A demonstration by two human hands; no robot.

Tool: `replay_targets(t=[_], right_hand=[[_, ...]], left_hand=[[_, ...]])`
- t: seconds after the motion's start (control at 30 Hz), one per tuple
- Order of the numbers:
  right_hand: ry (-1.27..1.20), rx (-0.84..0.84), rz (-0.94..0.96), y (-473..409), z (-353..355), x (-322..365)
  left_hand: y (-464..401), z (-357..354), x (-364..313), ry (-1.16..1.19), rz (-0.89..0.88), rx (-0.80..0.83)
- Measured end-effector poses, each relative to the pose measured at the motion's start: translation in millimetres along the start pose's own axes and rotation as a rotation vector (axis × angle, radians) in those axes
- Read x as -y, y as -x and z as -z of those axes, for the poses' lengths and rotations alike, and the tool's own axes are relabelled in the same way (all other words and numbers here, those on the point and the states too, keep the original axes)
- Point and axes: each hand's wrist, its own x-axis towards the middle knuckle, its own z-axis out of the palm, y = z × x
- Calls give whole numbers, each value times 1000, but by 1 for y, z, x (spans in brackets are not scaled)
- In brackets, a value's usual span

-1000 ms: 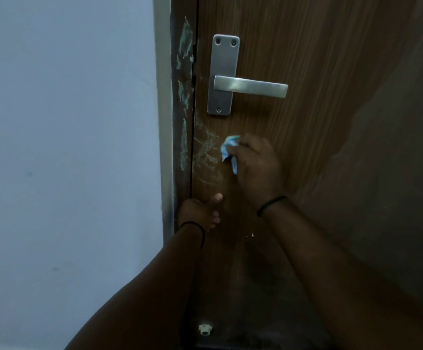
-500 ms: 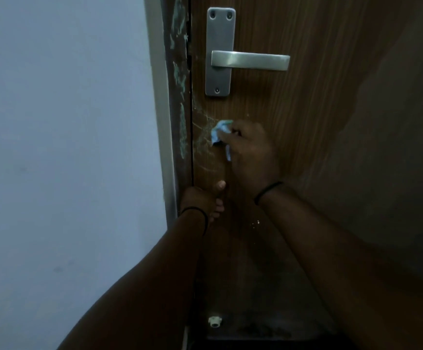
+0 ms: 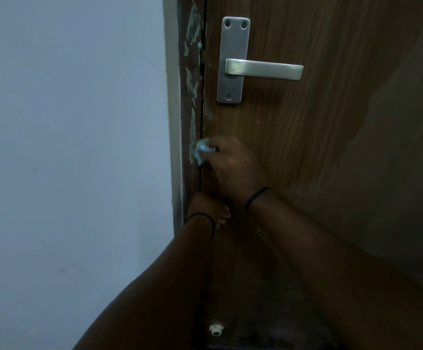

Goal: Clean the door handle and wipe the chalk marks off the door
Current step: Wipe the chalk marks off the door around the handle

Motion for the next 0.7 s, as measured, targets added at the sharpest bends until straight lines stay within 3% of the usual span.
replay_targets(t=[0.07, 0.17, 0.37, 0.47, 0.53, 0.6, 0.7], right_hand=[[63, 161, 57, 20, 2, -7], [60, 216, 22, 25, 18, -18], [110, -97, -94, -37, 16, -9], [70, 79, -91, -22, 0, 8], [50, 175, -21, 0, -8, 11], [31, 206, -28, 11, -11, 13], [31, 238, 22, 8, -8, 12]], left_hand=[[0, 1, -1, -21, -11, 6], [2, 0, 1, 13, -43, 1], [7, -1, 1, 25, -104, -63], [7, -1, -1, 6, -30, -11], [7, 1, 0, -9, -100, -42], [6, 1, 1, -62, -190, -108], [4, 2, 3, -48, -170, -73]])
